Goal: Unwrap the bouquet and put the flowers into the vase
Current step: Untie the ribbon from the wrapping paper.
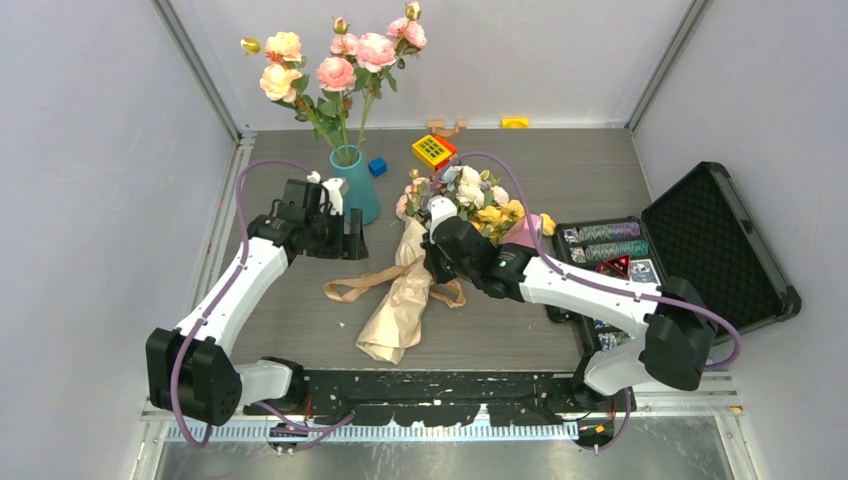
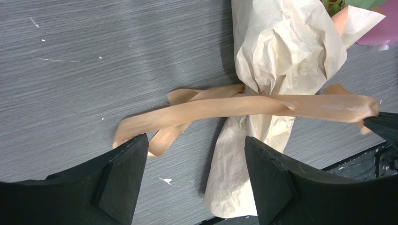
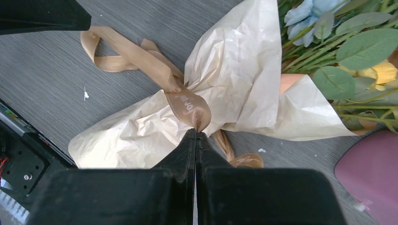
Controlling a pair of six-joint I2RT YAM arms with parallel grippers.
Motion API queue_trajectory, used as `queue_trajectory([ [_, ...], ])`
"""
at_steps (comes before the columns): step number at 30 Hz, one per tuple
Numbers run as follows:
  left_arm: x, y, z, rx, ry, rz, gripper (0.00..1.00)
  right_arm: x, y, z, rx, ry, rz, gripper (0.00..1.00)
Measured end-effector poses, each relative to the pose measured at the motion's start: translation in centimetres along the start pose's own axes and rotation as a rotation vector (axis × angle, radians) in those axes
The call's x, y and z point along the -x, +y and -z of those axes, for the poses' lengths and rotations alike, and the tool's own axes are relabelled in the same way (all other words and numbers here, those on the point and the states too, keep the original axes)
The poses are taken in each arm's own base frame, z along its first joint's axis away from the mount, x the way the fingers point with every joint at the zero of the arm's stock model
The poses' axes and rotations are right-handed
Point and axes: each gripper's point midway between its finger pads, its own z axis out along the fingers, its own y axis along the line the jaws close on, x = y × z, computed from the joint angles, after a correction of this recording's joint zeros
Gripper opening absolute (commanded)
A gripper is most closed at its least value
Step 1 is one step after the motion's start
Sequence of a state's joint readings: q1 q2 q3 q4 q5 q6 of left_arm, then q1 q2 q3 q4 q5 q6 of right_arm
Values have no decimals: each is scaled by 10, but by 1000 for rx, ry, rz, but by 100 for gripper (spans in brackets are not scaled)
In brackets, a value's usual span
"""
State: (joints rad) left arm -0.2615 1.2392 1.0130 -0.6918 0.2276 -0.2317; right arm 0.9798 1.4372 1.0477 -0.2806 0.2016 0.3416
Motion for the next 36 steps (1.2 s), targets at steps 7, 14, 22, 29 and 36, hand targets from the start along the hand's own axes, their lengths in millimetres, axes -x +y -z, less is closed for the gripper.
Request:
queue_trajectory([
  [7,0,0,0,-2,0,0,77,11,-6,23,-14,-53,-27,0],
  [14,-6,-26,-5,-128,14,3,78,17,-8,44,0,-90,-46,0],
  [22,-31,-66,-25,-237,39,36,79,18,-13,55,-10,-108,-50,0],
  [29,-36,-74,-48,-223,11,-14,81,14,-17,56,-21,-100,-48,0],
  [36,-35,-89,-69,-258,-27,-111,82,9,-20,57,-33,-90,-45,0],
])
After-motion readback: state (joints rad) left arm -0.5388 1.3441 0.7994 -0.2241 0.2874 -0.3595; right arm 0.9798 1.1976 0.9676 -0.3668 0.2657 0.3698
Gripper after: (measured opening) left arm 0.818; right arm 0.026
